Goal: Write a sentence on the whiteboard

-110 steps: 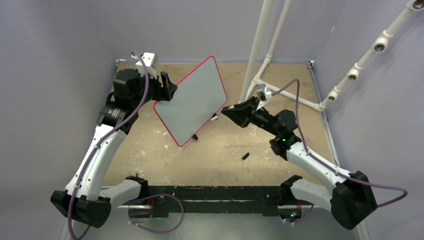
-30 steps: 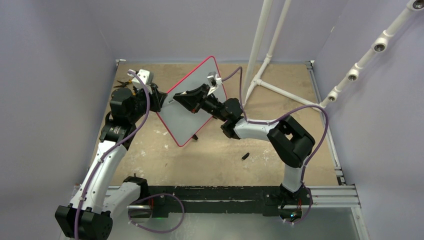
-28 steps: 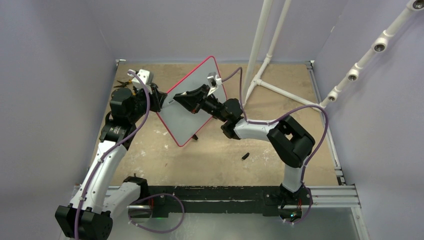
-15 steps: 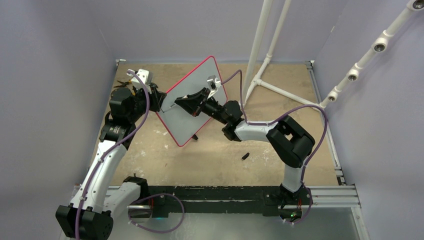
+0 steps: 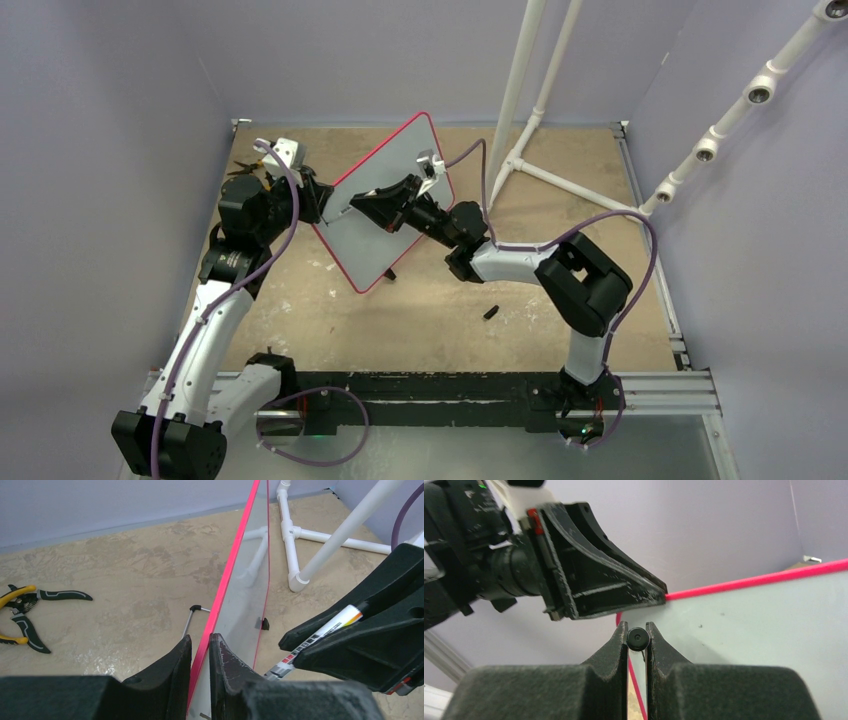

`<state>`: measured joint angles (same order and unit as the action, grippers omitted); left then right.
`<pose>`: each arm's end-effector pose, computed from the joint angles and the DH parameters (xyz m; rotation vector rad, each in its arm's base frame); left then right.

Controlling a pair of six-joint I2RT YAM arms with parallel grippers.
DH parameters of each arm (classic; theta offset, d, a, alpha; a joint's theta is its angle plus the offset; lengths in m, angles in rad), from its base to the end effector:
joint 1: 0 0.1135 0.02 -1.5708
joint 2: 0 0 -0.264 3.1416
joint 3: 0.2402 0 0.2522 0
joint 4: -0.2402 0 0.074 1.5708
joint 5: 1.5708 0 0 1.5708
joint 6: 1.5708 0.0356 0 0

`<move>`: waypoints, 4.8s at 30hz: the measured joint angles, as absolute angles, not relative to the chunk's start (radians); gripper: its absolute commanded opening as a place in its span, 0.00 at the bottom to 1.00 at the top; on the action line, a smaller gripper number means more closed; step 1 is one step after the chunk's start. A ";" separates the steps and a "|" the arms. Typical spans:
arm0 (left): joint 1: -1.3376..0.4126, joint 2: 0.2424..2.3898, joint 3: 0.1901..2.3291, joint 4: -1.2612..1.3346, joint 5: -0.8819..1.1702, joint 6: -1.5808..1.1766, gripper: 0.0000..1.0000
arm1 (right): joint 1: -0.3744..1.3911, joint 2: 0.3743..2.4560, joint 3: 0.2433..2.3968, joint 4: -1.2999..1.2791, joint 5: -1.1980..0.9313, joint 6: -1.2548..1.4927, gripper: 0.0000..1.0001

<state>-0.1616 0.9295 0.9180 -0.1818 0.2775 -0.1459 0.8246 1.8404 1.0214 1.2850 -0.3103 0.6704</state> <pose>0.2096 -0.0440 0.3614 0.2172 1.7668 -0.4670 0.2621 0.2995 0.2785 -0.4030 1.1936 1.4868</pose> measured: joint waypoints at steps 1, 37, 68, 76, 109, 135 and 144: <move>-0.161 0.929 0.918 -0.182 0.279 -0.146 0.17 | 0.825 1.835 1.021 1.292 -0.310 0.673 0.00; -0.149 0.932 0.918 -0.173 0.303 -0.146 0.14 | 0.826 1.878 1.063 1.325 -0.266 0.688 0.00; -0.142 0.932 0.918 -0.171 0.319 -0.154 0.13 | 0.831 1.847 1.004 1.313 -0.253 0.670 0.00; -0.138 0.932 0.918 -0.171 0.327 -0.156 0.12 | 0.846 1.858 1.004 1.311 -0.256 0.670 0.00; -0.131 0.934 0.918 -0.164 0.332 -0.157 0.12 | 0.859 1.854 0.973 1.330 -0.178 0.653 0.00; -0.131 0.934 0.918 -0.164 0.338 -0.157 0.11 | 0.859 1.823 0.959 1.333 -0.139 0.628 0.00; -0.130 0.934 0.918 -0.164 0.338 -0.157 0.11 | 0.859 1.692 0.866 1.342 -0.149 0.631 0.00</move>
<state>-0.1299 0.9340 0.9176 -0.1642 0.3378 -0.1570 0.8593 1.6924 0.8658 1.3422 -0.1490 0.6312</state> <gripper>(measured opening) 0.116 0.115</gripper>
